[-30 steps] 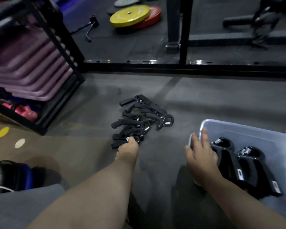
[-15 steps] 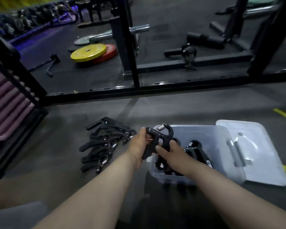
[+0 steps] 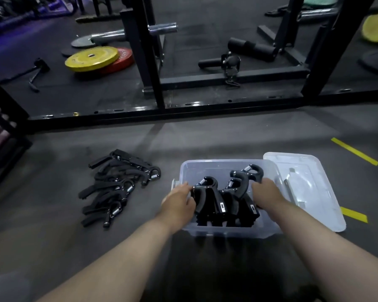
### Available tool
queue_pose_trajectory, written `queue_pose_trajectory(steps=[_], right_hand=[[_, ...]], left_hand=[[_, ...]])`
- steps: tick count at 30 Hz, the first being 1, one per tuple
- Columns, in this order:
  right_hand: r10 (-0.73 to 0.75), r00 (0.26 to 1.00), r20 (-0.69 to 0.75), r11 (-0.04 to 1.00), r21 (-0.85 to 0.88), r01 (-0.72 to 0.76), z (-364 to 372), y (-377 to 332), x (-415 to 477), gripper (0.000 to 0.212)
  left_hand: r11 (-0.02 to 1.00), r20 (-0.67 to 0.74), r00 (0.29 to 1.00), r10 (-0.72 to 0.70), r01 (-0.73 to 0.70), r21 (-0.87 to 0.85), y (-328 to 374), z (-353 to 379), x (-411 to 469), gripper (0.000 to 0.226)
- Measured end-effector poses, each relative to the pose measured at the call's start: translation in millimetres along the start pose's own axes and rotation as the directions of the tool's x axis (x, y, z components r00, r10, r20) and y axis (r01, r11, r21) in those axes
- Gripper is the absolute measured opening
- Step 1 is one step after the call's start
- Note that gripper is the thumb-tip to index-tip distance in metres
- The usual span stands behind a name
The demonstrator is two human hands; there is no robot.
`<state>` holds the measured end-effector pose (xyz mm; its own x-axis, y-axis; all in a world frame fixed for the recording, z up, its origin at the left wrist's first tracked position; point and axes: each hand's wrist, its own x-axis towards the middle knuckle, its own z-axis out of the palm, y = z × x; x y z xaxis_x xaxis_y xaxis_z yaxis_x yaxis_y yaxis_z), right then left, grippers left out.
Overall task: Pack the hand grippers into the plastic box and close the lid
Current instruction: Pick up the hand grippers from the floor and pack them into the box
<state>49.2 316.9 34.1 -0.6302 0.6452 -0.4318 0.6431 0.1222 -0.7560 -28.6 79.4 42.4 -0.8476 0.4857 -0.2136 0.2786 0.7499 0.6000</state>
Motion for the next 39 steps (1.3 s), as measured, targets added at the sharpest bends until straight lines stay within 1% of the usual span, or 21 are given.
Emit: queue_pose_trajectory(steps=[2,4,7,10,11,13,15,16,18,20,21,24,26,27,29,30,31,33,36,38,39], right_hand=[[-0.057,0.995,0.087,0.995,-0.079,0.064,11.8,2.4,2.8,0.018],[-0.104,0.987,0.124,0.969,-0.210,0.129,20.6,3.2,5.1,0.018],[-0.131,0.988,0.075,0.919,-0.364,0.150,29.2,7.0,11.0,0.020],[-0.088,0.995,0.047,0.801,-0.590,0.098,32.1,14.7,16.2,0.031],[-0.070,0.996,0.062,0.801,-0.591,0.093,32.5,15.7,16.8,0.034],[-0.090,0.992,0.089,0.830,-0.544,0.124,33.0,17.6,19.7,0.032],[-0.095,0.990,0.103,0.884,-0.449,0.132,32.4,17.4,20.0,0.025],[-0.081,0.990,0.116,0.912,-0.391,0.121,31.6,17.3,18.4,0.024],[-0.065,0.989,0.132,0.947,-0.303,0.103,28.8,18.8,14.9,0.043],[-0.077,0.989,0.125,0.955,-0.277,0.109,26.8,21.5,10.6,0.055],[-0.089,0.988,0.125,0.956,-0.266,0.120,26.7,22.4,8.0,0.056],[-0.142,0.981,0.134,0.954,-0.246,0.171,28.9,26.0,5.7,0.047],[-0.150,0.980,0.131,0.951,-0.253,0.179,30.5,29.9,8.4,0.046],[-0.143,0.983,0.113,0.943,-0.285,0.170,32.0,30.2,9.7,0.044],[-0.162,0.987,0.016,0.874,-0.462,0.151,38.0,27.3,9.5,0.043],[-0.215,0.976,-0.031,0.829,-0.535,0.165,44.0,23.4,7.2,0.046],[-0.296,0.954,-0.049,0.798,-0.562,0.218,51.8,18.0,3.6,0.048],[-0.442,0.897,-0.008,0.753,-0.547,0.366,72.6,5.6,-4.5,0.046],[-0.527,0.847,0.073,0.699,-0.530,0.480,104.5,-11.8,-17.1,0.045],[-0.560,0.816,0.146,0.659,-0.518,0.545,124.6,-22.6,-24.2,0.045],[-0.565,0.805,0.181,0.646,-0.510,0.568,134.1,-27.1,-27.0,0.047]], left_hand=[[0.999,0.001,1.000,-0.003,0.003,0.036,-0.9,3.2,3.2,0.047],[0.998,-0.032,0.999,0.008,-0.006,0.059,-1.3,6.5,4.8,0.049],[0.997,-0.052,0.999,0.010,-0.006,0.075,-6.3,13.0,7.6,0.052],[0.992,-0.023,0.999,0.038,-0.035,0.121,-14.7,19.1,6.3,0.055],[0.988,-0.020,0.998,0.062,-0.058,0.141,-17.2,20.7,4.8,0.055],[0.979,-0.026,0.995,0.100,-0.093,0.183,-22.4,25.0,1.4,0.055],[0.973,-0.031,0.993,0.116,-0.107,0.204,-25.6,28.7,-1.0,0.057],[0.973,-0.038,0.992,0.119,-0.109,0.201,-26.2,30.3,-1.3,0.057],[0.976,-0.051,0.992,0.117,-0.105,0.191,-26.0,33.0,-1.1,0.057],[0.977,-0.046,0.993,0.111,-0.100,0.188,-25.6,34.2,-0.9,0.057],[0.976,-0.040,0.993,0.112,-0.103,0.191,-25.6,34.2,-0.9,0.056],[0.974,-0.013,0.994,0.109,-0.104,0.201,-26.2,32.7,-1.2,0.056],[0.975,-0.002,0.995,0.096,-0.094,0.200,-25.6,33.2,-1.1,0.057],[0.976,0.000,0.995,0.097,-0.095,0.198,-25.5,33.8,-1.6,0.059],[0.975,-0.001,0.993,0.116,-0.114,0.189,-25.7,34.5,-2.7,0.061],[0.976,-0.002,0.992,0.126,-0.123,0.182,-26.4,33.8,-3.7,0.062],[0.977,-0.002,0.991,0.131,-0.129,0.170,-27.4,33.4,-5.1,0.062],[0.979,-0.016,0.990,0.138,-0.134,0.154,-31.4,32.1,-8.6,0.062],[0.978,-0.082,0.987,0.138,-0.123,0.171,-46.4,28.6,-13.9,0.060],[0.987,-0.169,0.983,0.078,-0.053,0.151,-60.8,23.1,-14.5,0.070],[0.992,-0.228,0.973,0.014,0.015,0.125,-68.6,19.4,-13.5,0.074]])
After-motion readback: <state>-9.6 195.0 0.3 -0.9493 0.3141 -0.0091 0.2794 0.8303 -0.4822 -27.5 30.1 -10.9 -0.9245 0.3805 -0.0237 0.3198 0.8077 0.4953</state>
